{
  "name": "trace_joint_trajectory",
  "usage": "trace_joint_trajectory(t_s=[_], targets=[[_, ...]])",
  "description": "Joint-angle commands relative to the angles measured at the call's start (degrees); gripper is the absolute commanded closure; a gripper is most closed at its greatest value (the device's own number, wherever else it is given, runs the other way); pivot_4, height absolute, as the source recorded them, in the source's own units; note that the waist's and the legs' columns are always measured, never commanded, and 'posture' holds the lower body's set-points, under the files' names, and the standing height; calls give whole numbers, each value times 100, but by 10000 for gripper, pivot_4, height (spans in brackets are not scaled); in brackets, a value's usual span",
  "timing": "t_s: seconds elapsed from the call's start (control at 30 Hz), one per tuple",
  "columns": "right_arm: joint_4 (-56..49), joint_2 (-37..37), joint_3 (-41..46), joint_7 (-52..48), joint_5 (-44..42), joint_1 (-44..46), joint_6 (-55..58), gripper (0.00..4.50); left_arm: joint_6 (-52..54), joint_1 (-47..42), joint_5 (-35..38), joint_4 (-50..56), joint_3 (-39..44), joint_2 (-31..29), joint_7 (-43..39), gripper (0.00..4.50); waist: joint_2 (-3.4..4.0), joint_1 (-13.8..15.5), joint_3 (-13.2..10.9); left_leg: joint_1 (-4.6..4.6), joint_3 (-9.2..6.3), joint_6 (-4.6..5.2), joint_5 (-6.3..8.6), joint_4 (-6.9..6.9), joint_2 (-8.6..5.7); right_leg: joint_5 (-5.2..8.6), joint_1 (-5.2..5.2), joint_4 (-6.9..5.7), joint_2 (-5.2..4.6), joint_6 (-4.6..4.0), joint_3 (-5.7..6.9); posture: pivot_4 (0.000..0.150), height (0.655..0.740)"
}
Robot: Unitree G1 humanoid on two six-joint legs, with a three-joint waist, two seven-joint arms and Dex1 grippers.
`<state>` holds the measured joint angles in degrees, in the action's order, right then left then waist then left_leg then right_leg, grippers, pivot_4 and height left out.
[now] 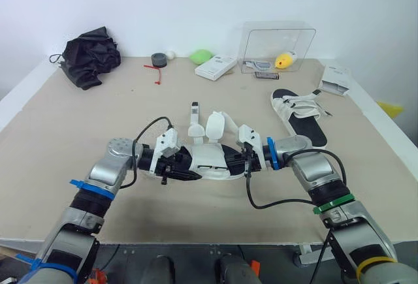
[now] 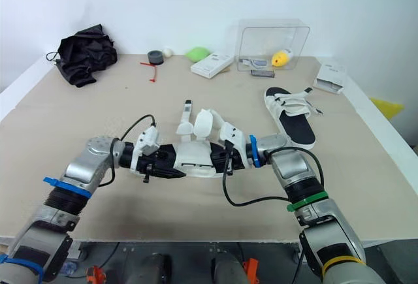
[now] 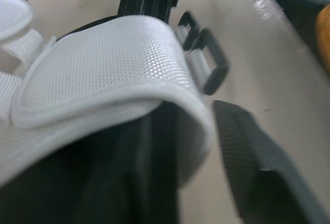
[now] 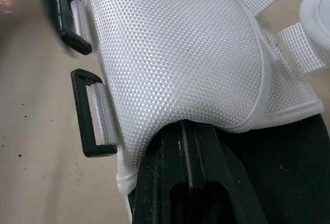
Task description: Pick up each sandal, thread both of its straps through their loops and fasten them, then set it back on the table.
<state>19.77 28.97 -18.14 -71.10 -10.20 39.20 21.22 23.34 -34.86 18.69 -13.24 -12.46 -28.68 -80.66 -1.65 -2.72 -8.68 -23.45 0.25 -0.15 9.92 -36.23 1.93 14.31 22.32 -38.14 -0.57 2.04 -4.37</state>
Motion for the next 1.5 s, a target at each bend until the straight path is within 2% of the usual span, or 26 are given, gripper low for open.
trace_joint_trajectory(t_s=[0.03,0.1,0.17,0.3,0.47,0.57,0.8,0.93,1.13,1.27,1.5], targets=[[482,-33,-364,99,460,-159,121,45000,1729,-347,724,384,353,-553,-216,13987,0,-6,-1,1,-2,0,0,0,2,1,0,0,4,-2,0,1500,7400],[534,-102,-331,133,433,-98,135,45000,2719,-641,1241,86,696,-661,-154,13987,-2,-15,-5,2,-6,0,0,0,8,2,1,0,12,-5,1,1500,7400],[557,-136,-324,148,435,-69,114,45000,3648,-1112,1753,-560,1301,-462,293,13987,-4,-16,-7,5,-14,0,0,0,14,5,6,0,20,-10,6,1500,7400],[642,-219,-252,234,433,-25,88,45000,4351,-1854,1932,-1970,2116,-5,1328,13987,-10,-32,-10,21,-34,0,0,-1,7,7,6,1,18,-14,20,1500,7400],[665,-293,-212,267,429,-2,118,45000,4088,-2161,1605,-2904,2228,569,2170,13987,-14,-73,-11,24,-54,0,0,0,-7,-8,-10,0,20,-15,17,1500,7400],[575,-288,-197,286,420,-44,161,45000,3409,-2281,1194,-3850,2313,920,3022,13987,-19,-95,-14,21,-59,-1,0,4,-10,-21,-2,0,26,-19,15,1500,7400],[432,-271,-181,352,405,-148,252,45000,2808,-2747,1289,-5020,3053,1091,3998,13987,-21,-133,-15,23,-69,-4,0,26,-25,-24,3,1,19,-18,14,1500,7400],[388,-276,-173,371,412,-171,303,45000,3026,-2899,1450,-5078,3318,961,3880,13987,-30,-145,-21,21,-70,-13,-1,29,-26,-24,6,2,19,-16,14,1500,7400],[414,-313,-152,384,403,-117,339,45000,3094,-2808,1249,-5123,3333,673,3871,13987,-30,-166,-21,25,-73,-26,-1,59,-27,-33,14,5,22,5,15,1500,7400],[410,-323,-144,391,399,-123,349,45000,3158,-2811,1158,-5073,3185,838,3819,13987,-33,-165,-23,24,-77,-35,3,63,-27,-29,14,5,22,-3,16,1500,7400],[343,-300,-116,415,382,-165,411,45000,2448,-2895,840,-5441,3191,1307,4510,13987,-37,-164,-25,24,-78,-41,4,63,-30,-23,13,7,19,-13,16,1500,7400]])
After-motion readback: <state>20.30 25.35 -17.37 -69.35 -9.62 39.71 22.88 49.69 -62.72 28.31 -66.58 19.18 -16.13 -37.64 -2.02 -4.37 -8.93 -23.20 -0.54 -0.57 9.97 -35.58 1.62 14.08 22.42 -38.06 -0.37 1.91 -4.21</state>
